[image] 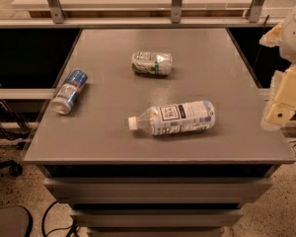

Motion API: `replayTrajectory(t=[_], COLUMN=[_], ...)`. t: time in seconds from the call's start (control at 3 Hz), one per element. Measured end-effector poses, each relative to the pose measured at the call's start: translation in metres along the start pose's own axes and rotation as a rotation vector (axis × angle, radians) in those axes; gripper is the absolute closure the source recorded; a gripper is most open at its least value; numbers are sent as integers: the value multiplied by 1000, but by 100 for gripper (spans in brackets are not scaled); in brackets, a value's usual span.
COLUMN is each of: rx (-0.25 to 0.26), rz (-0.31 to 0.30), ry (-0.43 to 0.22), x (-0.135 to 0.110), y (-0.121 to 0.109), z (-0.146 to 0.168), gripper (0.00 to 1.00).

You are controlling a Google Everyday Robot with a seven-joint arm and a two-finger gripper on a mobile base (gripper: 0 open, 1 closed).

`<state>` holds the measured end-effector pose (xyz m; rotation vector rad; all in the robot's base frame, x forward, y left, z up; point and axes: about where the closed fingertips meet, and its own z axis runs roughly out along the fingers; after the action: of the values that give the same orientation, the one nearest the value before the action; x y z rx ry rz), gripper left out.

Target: Place 7up can upright

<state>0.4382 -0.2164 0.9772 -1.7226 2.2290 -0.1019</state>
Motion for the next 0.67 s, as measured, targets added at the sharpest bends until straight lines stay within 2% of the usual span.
replayTrajectory(t=[0.33,0.67], rx=[2,2], rz=[0,-33], ry=[-6,-25], x=[-1,-16], y=[-2,-19], z=[-1,-2], gripper=[0,0])
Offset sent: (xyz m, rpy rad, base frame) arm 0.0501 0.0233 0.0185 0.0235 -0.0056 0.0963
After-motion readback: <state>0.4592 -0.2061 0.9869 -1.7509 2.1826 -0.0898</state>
